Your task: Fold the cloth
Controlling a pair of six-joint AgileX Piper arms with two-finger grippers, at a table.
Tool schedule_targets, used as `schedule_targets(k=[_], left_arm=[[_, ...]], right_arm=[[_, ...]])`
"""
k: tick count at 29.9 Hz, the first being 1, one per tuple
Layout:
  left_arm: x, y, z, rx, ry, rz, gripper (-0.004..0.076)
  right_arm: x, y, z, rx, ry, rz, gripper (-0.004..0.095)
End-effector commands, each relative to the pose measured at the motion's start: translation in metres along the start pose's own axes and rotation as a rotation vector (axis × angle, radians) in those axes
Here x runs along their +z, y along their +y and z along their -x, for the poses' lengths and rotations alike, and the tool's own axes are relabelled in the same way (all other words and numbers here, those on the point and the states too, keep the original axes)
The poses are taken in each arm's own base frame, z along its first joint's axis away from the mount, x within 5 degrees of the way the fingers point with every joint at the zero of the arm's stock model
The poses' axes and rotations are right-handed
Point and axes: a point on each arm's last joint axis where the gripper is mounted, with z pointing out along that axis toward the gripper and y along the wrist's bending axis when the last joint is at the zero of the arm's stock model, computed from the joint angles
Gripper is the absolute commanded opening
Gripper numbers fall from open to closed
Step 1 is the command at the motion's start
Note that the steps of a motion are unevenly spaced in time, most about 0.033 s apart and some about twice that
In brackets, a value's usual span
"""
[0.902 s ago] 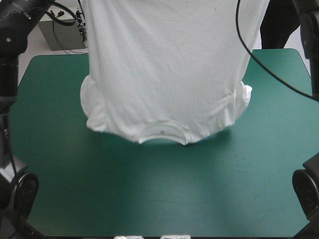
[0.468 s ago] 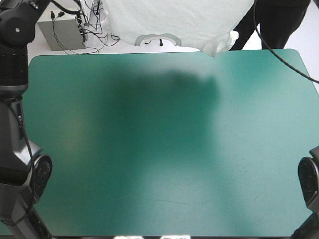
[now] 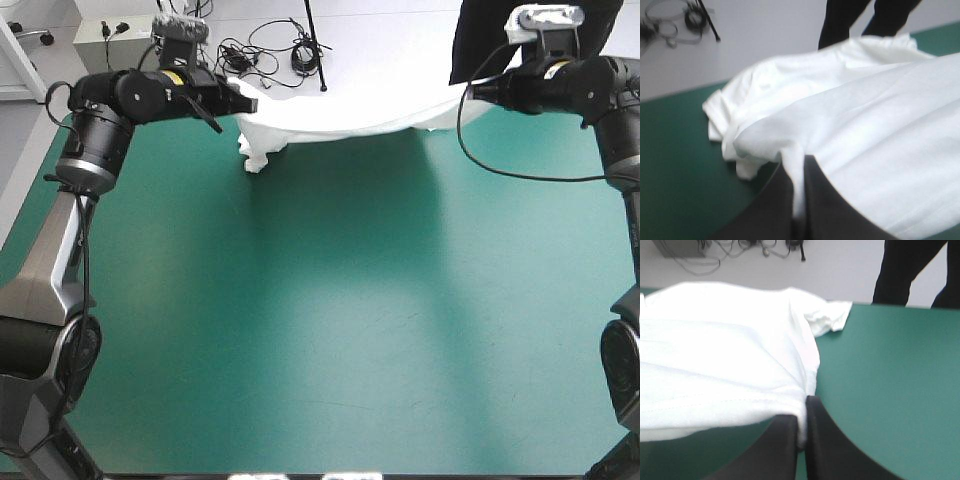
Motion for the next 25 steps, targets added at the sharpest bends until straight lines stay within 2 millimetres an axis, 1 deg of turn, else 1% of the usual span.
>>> schedule_targets(k=[1, 2, 3, 4, 8, 9, 11, 12, 16, 18, 21, 25], left_arm=[[-0.022, -0.007, -0.013, -0.036, -0.005, -0.006, -0.0009], [-0.019, -0.007, -0.025, -0.045, 0.037, -0.010, -0.0009], [-0.017, -0.007, -0.036, -0.055, 0.080, -0.015, -0.0009], [-0.015, -0.009, -0.046, -0.062, 0.117, -0.022, -0.0009], [-0.015, -0.017, -0.089, -0.077, 0.273, -0.047, -0.0009], [-0.016, -0.021, -0.099, -0.078, 0.301, -0.055, -0.0009], [-0.019, -0.029, -0.116, -0.076, 0.350, -0.071, -0.0009], [-0.020, -0.033, -0.126, -0.071, 0.375, -0.080, -0.0009], [-0.031, -0.048, -0.160, -0.059, 0.458, -0.106, -0.0009], [-0.038, -0.052, -0.175, -0.090, 0.491, -0.095, -0.0009], [-0.051, -0.057, -0.193, -0.081, 0.534, -0.081, -0.0009], [-0.066, -0.065, -0.211, -0.086, 0.564, -0.092, -0.0009]], right_arm=[[-0.028, 0.007, -0.011, -0.023, -0.033, 0.009, -0.0017], [-0.027, 0.009, -0.019, -0.030, -0.003, 0.013, -0.0017], [-0.022, 0.012, -0.033, -0.034, 0.045, 0.019, -0.0017], [-0.022, 0.014, -0.042, -0.037, 0.070, 0.023, -0.0017], [-0.015, 0.028, -0.088, -0.081, 0.215, 0.043, -0.0017], [-0.015, 0.032, -0.103, -0.098, 0.255, 0.045, -0.0017], [-0.016, 0.036, -0.122, -0.119, 0.308, 0.042, -0.0017], [-0.017, 0.038, -0.136, -0.129, 0.346, 0.036, -0.0017], [-0.027, 0.042, -0.175, -0.134, 0.433, 0.032, -0.0017], [-0.033, 0.041, -0.190, -0.126, 0.459, 0.037, -0.0017], [-0.042, 0.040, -0.208, -0.116, 0.486, 0.036, -0.0017], [-0.051, 0.039, -0.230, -0.084, 0.536, 0.033, -0.0017]])
